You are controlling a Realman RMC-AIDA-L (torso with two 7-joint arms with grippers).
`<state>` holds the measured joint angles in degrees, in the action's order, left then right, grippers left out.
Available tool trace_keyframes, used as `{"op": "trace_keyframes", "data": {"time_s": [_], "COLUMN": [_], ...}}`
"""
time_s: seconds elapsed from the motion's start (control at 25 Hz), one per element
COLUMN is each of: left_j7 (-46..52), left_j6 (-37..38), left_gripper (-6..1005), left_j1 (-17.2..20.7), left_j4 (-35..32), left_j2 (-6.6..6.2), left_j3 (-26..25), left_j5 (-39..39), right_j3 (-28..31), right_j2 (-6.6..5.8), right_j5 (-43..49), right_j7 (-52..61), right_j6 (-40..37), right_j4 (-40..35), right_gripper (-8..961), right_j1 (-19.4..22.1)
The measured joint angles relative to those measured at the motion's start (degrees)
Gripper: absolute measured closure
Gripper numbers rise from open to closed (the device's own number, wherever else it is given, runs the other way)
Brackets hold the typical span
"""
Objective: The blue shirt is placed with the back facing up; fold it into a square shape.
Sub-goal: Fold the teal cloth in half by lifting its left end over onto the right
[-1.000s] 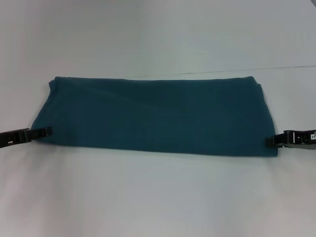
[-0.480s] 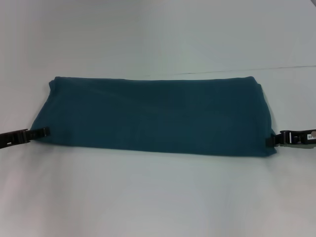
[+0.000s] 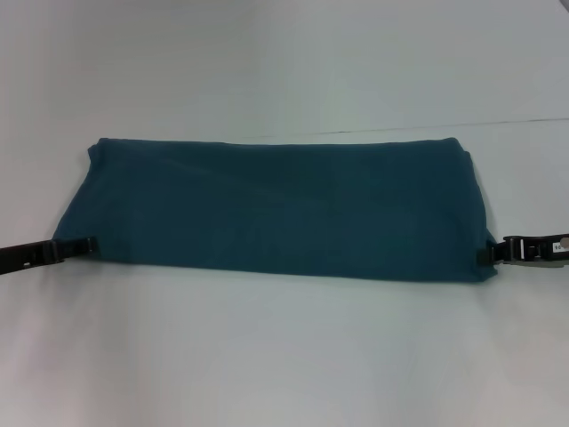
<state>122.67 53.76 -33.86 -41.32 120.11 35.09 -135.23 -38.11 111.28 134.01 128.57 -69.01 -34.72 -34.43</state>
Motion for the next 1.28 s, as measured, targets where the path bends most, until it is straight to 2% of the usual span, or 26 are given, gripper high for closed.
{"op": "trace_keyframes", "data": {"time_s": [0.8, 1.28], "left_j7": [0.1, 0.1], "left_j6": [-3.8, -5.2], "left_gripper": [141, 577], "left_j1": [-1.4, -1.2], "left_j4": [1.5, 1.5], "left_j2": [0.30, 0.31], "left_j3": [0.9, 0.9], "left_j5": [0.0, 0.1], "right_j3": [0.3, 0.3], "right_j2": [-0.10, 0.00], "right_j5": [0.0, 0.0], "right_j7": [-0.1, -0.7], "right_j6": [0.0, 0.0], "right_j4": [-0.2, -0.2], "right_gripper": [926, 916], "right_j1": [0.3, 0.2]}}
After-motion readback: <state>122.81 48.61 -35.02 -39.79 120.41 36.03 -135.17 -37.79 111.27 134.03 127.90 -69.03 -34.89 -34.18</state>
